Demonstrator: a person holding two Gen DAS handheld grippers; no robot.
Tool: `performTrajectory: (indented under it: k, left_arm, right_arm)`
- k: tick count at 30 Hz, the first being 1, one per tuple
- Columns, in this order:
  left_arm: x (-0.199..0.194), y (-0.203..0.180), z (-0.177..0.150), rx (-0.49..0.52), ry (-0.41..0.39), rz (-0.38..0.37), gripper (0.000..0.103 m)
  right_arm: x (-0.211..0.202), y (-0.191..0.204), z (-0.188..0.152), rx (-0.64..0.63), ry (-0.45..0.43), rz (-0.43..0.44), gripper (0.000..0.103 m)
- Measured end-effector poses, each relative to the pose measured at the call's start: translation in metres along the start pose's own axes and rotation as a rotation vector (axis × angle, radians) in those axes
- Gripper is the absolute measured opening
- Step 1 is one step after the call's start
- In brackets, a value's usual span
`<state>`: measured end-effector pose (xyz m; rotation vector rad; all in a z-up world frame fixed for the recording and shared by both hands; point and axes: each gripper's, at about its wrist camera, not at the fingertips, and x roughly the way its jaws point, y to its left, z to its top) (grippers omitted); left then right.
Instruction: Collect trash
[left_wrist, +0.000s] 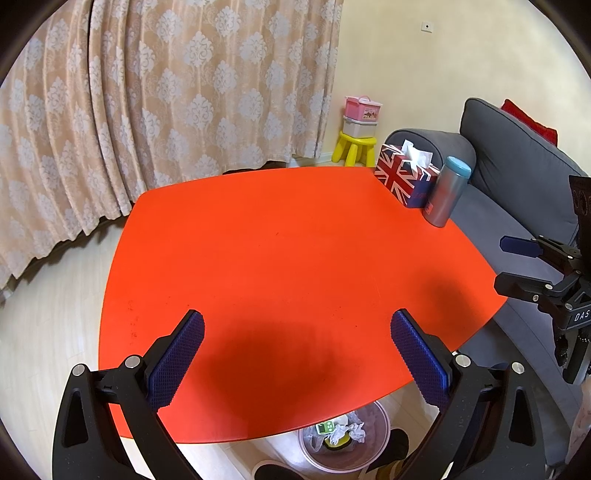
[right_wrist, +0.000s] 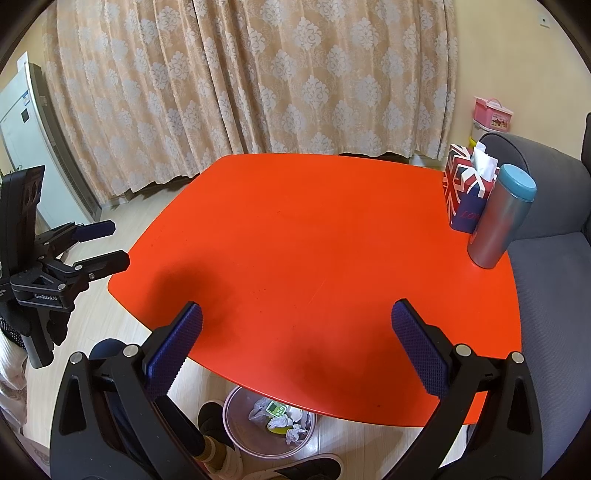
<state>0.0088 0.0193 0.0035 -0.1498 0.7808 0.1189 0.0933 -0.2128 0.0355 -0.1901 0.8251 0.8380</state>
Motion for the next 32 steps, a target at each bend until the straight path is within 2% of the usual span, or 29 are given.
performTrajectory:
  k: [22,32]
  left_arm:
    - [0.0012,-0.0009,-0.0052,-0.001,0.006,-0.009,0.097]
    - [0.0032,-0.0039,-0.0048,0.003,0.010,0.012,0.097]
  right_arm:
    - [0.0006,-0.0002,-0.0002,0.000,0.002,0.000,0.100]
    - [0.0011,-0.0001,-0.0013,0.000,0.002,0.002,0.100]
